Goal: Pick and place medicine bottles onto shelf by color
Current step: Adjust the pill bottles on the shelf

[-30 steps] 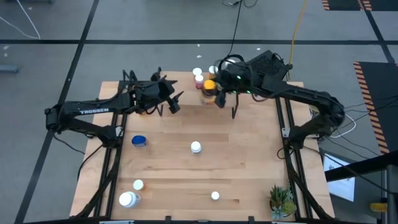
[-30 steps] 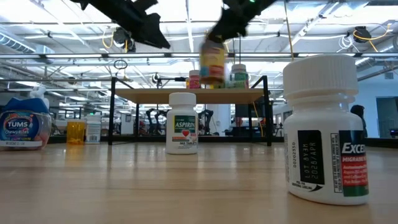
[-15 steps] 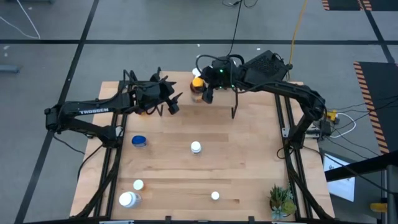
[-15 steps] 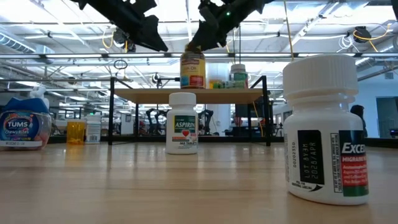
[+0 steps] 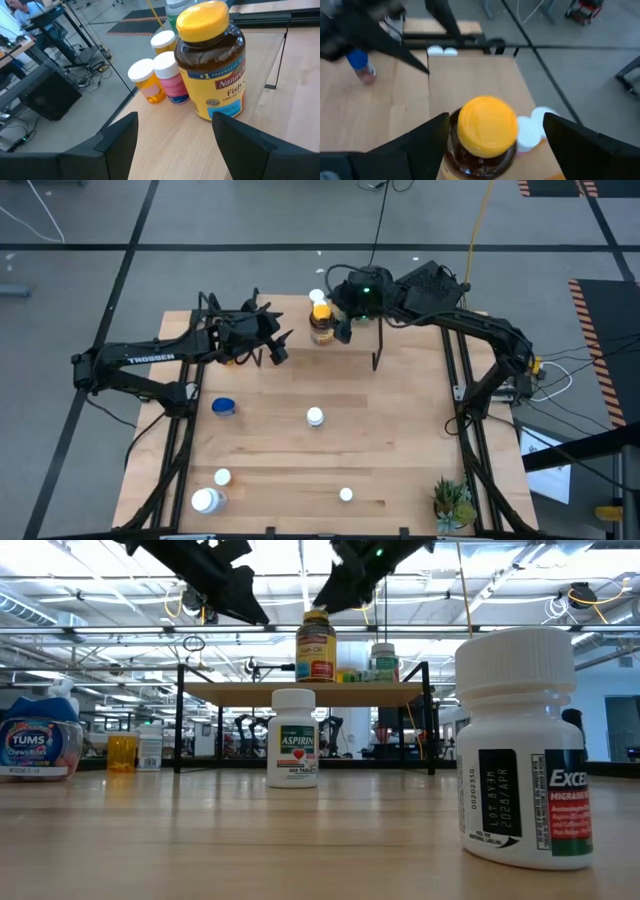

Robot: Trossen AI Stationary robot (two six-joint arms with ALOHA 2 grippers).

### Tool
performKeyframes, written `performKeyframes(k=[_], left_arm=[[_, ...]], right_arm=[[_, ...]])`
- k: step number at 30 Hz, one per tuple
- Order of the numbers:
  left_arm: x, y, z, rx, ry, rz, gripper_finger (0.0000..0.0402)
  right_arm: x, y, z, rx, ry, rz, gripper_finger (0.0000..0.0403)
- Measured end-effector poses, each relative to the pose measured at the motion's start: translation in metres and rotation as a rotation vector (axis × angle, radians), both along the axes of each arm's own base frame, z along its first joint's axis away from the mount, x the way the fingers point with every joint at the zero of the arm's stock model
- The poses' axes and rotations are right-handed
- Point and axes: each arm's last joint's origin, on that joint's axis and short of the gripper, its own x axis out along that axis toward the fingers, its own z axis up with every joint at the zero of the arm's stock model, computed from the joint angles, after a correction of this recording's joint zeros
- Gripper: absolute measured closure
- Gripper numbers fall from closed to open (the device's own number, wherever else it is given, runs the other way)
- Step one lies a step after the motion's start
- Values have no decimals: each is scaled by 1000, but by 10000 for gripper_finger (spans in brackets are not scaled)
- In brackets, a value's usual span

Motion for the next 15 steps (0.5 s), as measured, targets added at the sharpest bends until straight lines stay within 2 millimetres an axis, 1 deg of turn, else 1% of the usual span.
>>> performKeyframes(k=[3, 5, 7, 9, 11, 15], left_arm=[[0, 0, -1, -5, 9, 2, 144], [-1, 0, -1, -3, 10, 5, 144], [-1, 0, -1, -2, 10, 7, 144], [-1, 0, -1, -2, 11, 8, 144], [-1, 0, -1, -2, 11, 8, 144], [-1, 0, -1, -1, 9, 8, 144]], right_arm=[[-12, 5, 16, -21, -33, 2, 78], [-22, 9, 20, -33, 2, -4, 79], [-32, 9, 19, -55, 85, -44, 83], [-38, 7, 11, -64, 175, -89, 86], [-42, 4, -2, -44, 248, -97, 88], [-43, 0, -28, -37, 337, -91, 88]])
